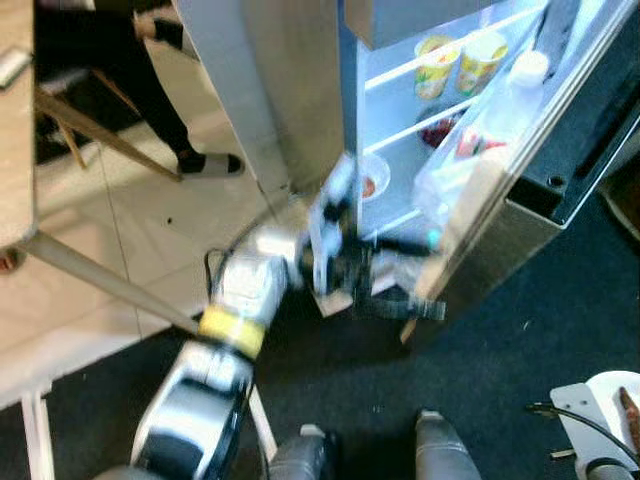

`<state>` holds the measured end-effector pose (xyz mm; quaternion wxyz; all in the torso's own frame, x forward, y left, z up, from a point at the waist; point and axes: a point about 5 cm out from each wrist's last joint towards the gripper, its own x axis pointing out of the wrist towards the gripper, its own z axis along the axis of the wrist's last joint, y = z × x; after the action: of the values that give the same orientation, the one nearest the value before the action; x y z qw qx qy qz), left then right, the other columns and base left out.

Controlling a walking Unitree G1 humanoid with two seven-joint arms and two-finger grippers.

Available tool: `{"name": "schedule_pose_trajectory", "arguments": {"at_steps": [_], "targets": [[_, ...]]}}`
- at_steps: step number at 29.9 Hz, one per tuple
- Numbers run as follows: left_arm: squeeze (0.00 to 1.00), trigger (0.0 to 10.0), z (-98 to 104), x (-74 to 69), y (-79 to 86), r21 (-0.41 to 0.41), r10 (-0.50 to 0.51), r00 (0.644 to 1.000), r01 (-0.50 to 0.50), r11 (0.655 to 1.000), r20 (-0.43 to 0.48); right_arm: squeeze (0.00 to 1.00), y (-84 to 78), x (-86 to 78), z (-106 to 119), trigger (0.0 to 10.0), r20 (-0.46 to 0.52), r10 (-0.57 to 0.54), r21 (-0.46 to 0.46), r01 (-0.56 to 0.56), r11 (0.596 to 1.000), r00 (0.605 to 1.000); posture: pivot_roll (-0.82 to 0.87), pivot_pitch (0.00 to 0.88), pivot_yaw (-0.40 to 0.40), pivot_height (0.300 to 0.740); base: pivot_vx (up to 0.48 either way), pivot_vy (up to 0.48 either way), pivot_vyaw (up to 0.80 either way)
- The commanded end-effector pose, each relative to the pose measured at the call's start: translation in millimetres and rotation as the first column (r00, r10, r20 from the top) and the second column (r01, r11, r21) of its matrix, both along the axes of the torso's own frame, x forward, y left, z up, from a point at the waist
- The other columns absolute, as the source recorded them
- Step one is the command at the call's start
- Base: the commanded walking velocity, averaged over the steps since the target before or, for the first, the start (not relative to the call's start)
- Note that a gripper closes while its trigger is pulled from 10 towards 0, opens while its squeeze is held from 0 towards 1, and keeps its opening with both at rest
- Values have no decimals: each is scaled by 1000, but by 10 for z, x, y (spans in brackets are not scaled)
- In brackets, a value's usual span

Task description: Restocking fridge

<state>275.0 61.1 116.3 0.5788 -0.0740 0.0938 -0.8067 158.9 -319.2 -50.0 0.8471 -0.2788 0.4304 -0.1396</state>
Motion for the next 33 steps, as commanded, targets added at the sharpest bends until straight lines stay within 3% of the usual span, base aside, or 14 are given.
{"name": "schedule_pose_trajectory", "arguments": {"at_steps": [1, 7, 11, 12, 14, 15, 16, 17, 18, 19, 20, 21, 28, 33], "targets": [[0, 10000, -647, -267, 220, 227, 45, 996, -26, 974, -77, 0, 18, -133, -73, 10000, -42, -22, -1, 22, 1000, 999, -128, 146, 76, 740, 0, 0, 0], [0, 10000, -1087, -414, 513, 374, 364, 917, -284, 883, -162, 0, 39, -118, -81, 10000, -39, -34, 10, 34, 999, 999, -117, 122, 70, 740, 0, 0, 0], [0, 10000, -1425, -469, 1048, 545, 797, 589, -627, 557, -136, 0, 91, -90, -101, 10000, -68, 4, 7, -3, 1000, 998, -105, 74, 50, 740, 0, 0, 0], [0, 10000, -1425, -469, 1048, 545, 797, 589, -627, 557, -136, 0, 91, -90, -101, 10000, -68, 4, 7, -3, 1000, 998, -105, 74, 50, 740, 0, 0, 0], [0, 10000, -1503, -501, 1243, 578, 898, 433, -714, 395, -79, 0, 88, -84, -100, 10000, -72, 3, 6, -3, 1000, 997, -98, 61, 48, 740, 0, 0, 0], [0, 10000, -1503, -501, 1243, 578, 898, 433, -714, 395, -79, 0, 88, -84, -100, 10000, -72, 3, 6, -3, 1000, 997, -98, 61, 48, 740, 0, 0, 0], [0, 10000, -1522, -501, 1319, 583, 929, 367, -746, 321, -42, 0, 92, -77, -100, 10000, -74, 2, 6, -2, 1000, 997, -90, 55, 52, 740, 0, 0, 0], [0, 10000, -1489, -423, 1428, 558, 964, 258, -809, 182, 60, 0, 100, -71, -102, 10000, -72, -4, 7, 5, 1000, 997, -90, 49, 52, 740, 0, 0, 0], [0, 10000, -1458, -363, 1496, 531, 976, 177, -844, 83, 129, 0, 105, -64, -103, 10000, -72, -9, 7, 9, 1000, 997, -84, 46, 48, 740, 0, 0, 0], [0, 10000, -1458, -363, 1496, 531, 976, 177, -844, 83, 129, 0, 105, -64, -103, 10000, -72, -9, 7, 9, 1000, 997, -84, 46, 48, 740, 0, 0, 0], [0, 10000, -1346, -233, 1505, 450, 975, 125, -893, 30, 183, 0, 126, -55, -110, 10000, -73, -8, 11, 9, 1000, 997, -76, 40, 39, 740, 0, 0, 0], [0, 10000, -1127, -2, 1404, 308, 964, 106, -951, 26, 245, 0, 168, -20, -116, 10000, -80, 14, 16, -12, 1000, 997, -64, 29, 26, 740, 0, 0, 0], [0, 10000, -952, 220, 1291, 219, 921, 76, -976, -10, 381, 0, 192, 63, -92, 10000, -73, 37, 17, -36, 999, 997, -61, 22, 14, 740, 0, 0, 0], [0, 10000, -939, 227, 1263, 190, 928, 58, -982, -15, 369, 0, 191, 72, -88, 10000, -72, 37, 16, -36, 999, 997, -48, 25, 14, 740, 0, 0, 0]]}}
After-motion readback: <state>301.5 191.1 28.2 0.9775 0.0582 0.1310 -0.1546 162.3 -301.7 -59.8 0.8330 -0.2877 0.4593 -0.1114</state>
